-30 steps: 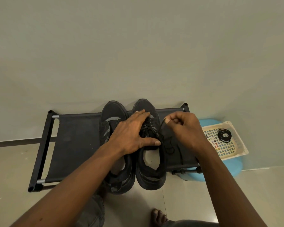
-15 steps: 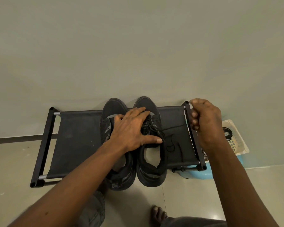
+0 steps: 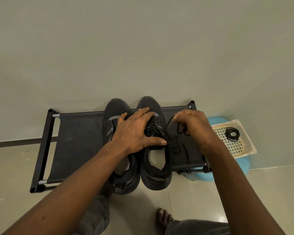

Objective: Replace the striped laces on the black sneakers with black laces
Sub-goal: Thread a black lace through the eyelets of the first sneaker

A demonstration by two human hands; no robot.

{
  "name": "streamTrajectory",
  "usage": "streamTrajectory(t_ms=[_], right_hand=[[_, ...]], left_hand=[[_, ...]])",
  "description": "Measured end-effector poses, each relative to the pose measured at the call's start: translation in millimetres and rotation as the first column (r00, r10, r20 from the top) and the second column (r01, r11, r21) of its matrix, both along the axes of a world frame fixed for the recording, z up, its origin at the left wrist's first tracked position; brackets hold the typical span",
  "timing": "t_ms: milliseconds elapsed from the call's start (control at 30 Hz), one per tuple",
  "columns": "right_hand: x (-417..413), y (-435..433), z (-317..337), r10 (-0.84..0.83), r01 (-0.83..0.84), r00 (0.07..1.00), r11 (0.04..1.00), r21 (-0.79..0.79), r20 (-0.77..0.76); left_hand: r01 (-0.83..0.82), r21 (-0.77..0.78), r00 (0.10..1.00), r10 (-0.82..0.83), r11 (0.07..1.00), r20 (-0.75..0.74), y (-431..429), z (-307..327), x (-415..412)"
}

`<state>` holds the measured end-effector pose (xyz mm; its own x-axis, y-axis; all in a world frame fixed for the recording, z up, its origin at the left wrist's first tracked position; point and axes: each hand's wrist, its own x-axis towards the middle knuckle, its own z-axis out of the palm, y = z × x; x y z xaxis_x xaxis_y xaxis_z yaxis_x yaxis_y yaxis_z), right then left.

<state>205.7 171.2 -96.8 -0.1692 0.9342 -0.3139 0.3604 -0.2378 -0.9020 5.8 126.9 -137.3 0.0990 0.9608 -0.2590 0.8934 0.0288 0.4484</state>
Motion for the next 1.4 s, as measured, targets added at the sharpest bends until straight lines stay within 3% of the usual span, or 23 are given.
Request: streamTrajectory(t_ms=[67,167,233,300,333,400,467,500,567,633,700,767,967,1000,1067,1133,1167,1267,1333,1400], right_hand=[[-2.3,4.8,3.2,-0.165,0.149,0.947,0.986,-0.079,-0.276],[5.1,8.1,3.8,-0.341,0.254,0.718,0.940,-0.228,-0.607],[11.2,7.7,3.1,-0.428,0.313,0.580,0.903,-0.296,-0.693],[13.3,8.5,-0.3,-0.467,0.373,0.526,0.878,-0.300,-0.711],[11.9,8.6,-0.4,-0.477,0.404,0.572,0.872,-0.277,-0.667],[9.3,9.9,-1.7,-0.461,0.438,0.771,0.885,-0.160,-0.439],[8.4,7.7,-2.8,-0.297,0.297,0.955,0.954,0.048,-0.007],[8.9,4.8,-6.4,-0.149,0.130,0.964,0.987,0.097,0.220],[8.8,-2.1,-17.0,0.132,-0.150,0.846,0.989,-0.007,0.517],[6.7,-5.4,-24.6,0.282,-0.275,0.750,0.956,-0.105,0.599],[1.7,-7.5,-24.0,0.347,-0.335,0.745,0.933,-0.130,0.569],[-2.4,-5.9,-23.4,0.331,-0.347,0.769,0.935,-0.079,0.546],[-3.4,-3.6,-19.3,0.212,-0.372,0.728,0.921,0.115,0.652],[-1.8,-2.0,-18.6,0.167,-0.323,0.766,0.935,0.146,0.621],[-1.5,-0.6,-13.0,0.097,-0.178,0.911,0.970,0.169,0.401],[-2.9,1.7,-5.9,0.028,-0.028,1.000,0.993,0.113,0.004],[-2.8,3.2,-1.5,-0.008,0.021,0.980,0.998,0.062,-0.199],[-5.5,5.0,10.0,-0.137,0.024,0.745,0.984,-0.179,-0.653],[-10.1,3.3,15.0,-0.208,-0.049,0.566,0.958,-0.284,-0.798],[-16.0,0.5,16.9,-0.236,-0.113,0.439,0.943,-0.314,-0.867]], left_hand=[[-0.003,-0.004,1.000,0.003,1.000,0.007,-0.3,1.5,0.3],[-0.005,-0.007,1.000,0.005,1.000,0.013,-0.9,3.3,0.7],[-0.012,-0.005,1.000,0.012,1.000,0.014,-1.3,4.4,1.2],[-0.014,-0.009,1.000,0.014,1.000,0.009,-1.3,5.5,1.9],[-0.014,-0.010,1.000,0.014,1.000,0.009,-1.3,5.8,2.0],[-0.013,-0.007,1.000,0.014,1.000,0.012,-2.0,5.9,1.8],[-0.013,-0.002,1.000,0.013,1.000,0.014,-2.2,5.2,1.1],[-0.013,-0.001,1.000,0.013,1.000,0.013,-2.0,4.8,0.9],[-0.008,-0.002,1.000,0.008,1.000,0.009,-0.6,3.6,0.6],[-0.006,-0.001,1.000,0.006,1.000,0.008,1.3,3.2,0.2],[-0.003,-0.003,1.000,0.003,1.000,0.007,1.8,3.6,0.1],[-0.001,-0.003,1.000,0.001,1.000,0.006,1.5,3.6,0.8],[0.000,-0.002,1.000,0.000,1.000,0.012,2.6,5.7,2.2],[0.003,-0.002,1.000,-0.003,1.000,0.014,3.0,6.5,2.2],[0.014,-0.009,1.000,-0.014,1.000,0.015,3.3,7.7,1.7],[0.016,-0.024,0.999,-0.015,1.000,0.028,3.8,8.3,0.4],[0.009,-0.028,0.999,-0.007,1.000,0.043,3.3,9.1,0.7],[-0.106,0.107,0.981,0.086,0.989,0.173,-2.2,15.3,5.0],[-0.275,0.221,0.905,0.175,0.936,0.387,-6.4,21.0,11.7],[-0.392,0.173,0.774,0.222,0.904,0.593,-8.6,28.0,19.6]])
